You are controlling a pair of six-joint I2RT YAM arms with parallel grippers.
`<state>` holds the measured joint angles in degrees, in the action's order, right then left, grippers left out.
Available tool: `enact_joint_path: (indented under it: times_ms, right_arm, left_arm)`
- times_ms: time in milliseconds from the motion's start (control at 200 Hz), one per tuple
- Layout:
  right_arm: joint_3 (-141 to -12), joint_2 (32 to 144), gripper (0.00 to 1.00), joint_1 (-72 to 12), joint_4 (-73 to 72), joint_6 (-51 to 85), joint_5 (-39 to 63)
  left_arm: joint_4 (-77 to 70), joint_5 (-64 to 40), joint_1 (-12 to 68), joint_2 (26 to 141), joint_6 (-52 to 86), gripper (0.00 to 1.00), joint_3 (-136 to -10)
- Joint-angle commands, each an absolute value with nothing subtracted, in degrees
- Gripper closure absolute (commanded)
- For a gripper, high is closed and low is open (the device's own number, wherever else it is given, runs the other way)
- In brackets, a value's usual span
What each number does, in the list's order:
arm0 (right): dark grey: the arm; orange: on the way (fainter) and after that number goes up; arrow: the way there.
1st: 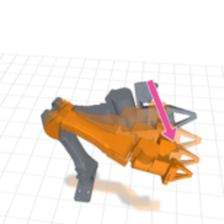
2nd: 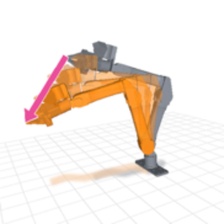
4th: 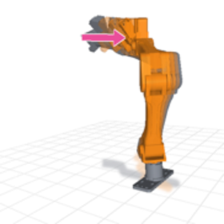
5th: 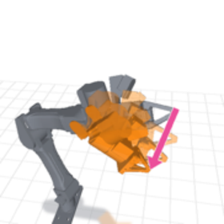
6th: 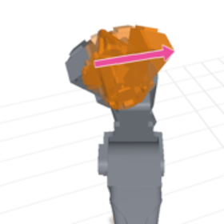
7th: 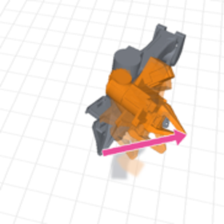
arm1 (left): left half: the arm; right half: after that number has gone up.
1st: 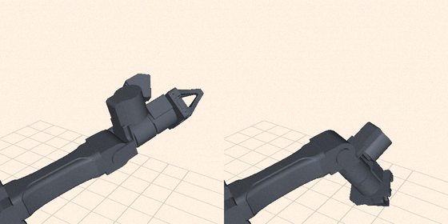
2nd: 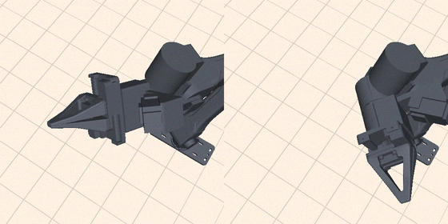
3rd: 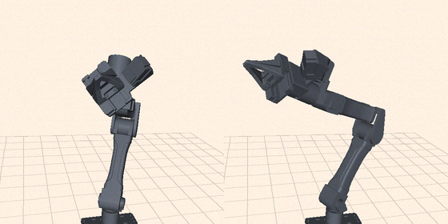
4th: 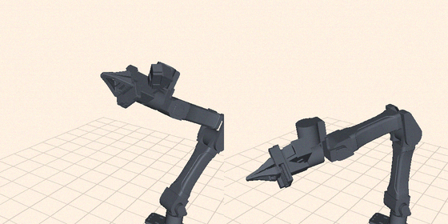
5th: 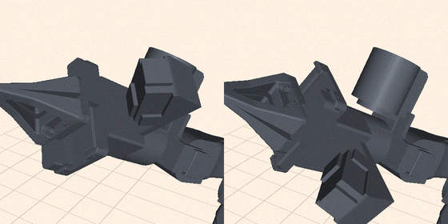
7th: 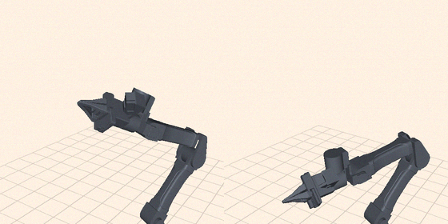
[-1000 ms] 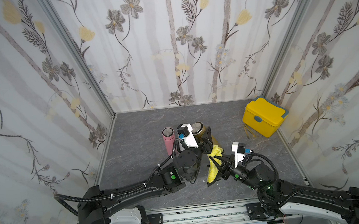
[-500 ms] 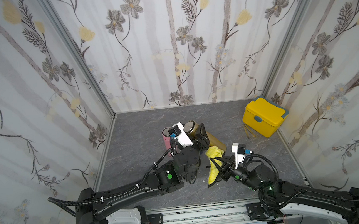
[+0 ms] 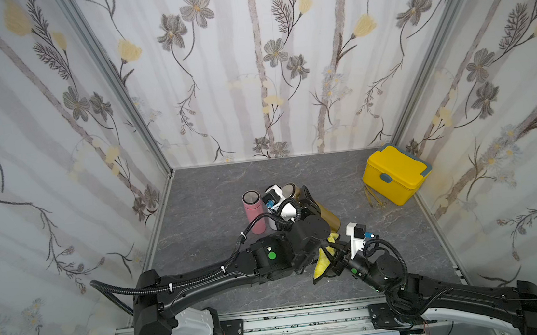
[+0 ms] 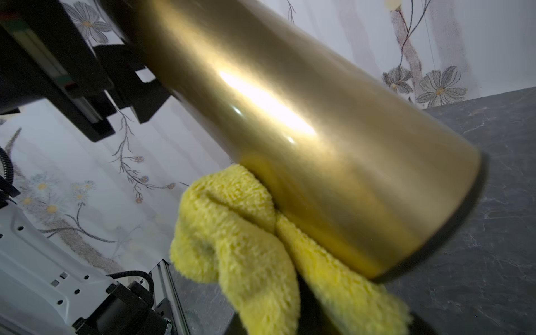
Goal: Wipe the surface of the thermos
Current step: Wipe the dirt from the surface of the thermos.
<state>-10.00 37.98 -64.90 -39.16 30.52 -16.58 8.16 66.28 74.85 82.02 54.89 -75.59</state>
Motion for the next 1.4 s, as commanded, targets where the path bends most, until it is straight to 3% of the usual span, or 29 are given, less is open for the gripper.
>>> enact_joint_path:
  times_ms: [0,170,435,774,1024,1394]
  right_arm:
    - [-14.3,37.6,1.00,-65.3,-40.9,29.2,-15.8]
    - [-16.4,40.4,1.00,-65.3,-41.4,29.4,-17.7]
    - [-4.4,38.1,1.00,-65.4,-47.4,32.3,-23.6]
    - [-13.3,38.1,1.00,-65.7,-44.3,30.1,-20.1]
    - [-2.8,36.5,1.00,-65.7,-49.1,32.8,-24.2]
    - [-11.3,37.7,1.00,-65.9,-46.9,30.5,-19.4]
  left_arm:
    - [14.8,70.1,75.3,84.1,60.2,1.00,-79.4]
    - [20.7,70.6,75.4,87.4,64.4,1.00,-84.0]
    - [36.5,72.5,75.3,94.5,73.9,1.00,-94.4]
    - [54.3,72.2,75.0,102.7,84.7,1.00,-107.5]
    - [56.2,70.4,73.9,104.5,85.2,1.00,-109.8]
    - [58.9,69.3,72.8,106.0,86.2,1.00,-112.6]
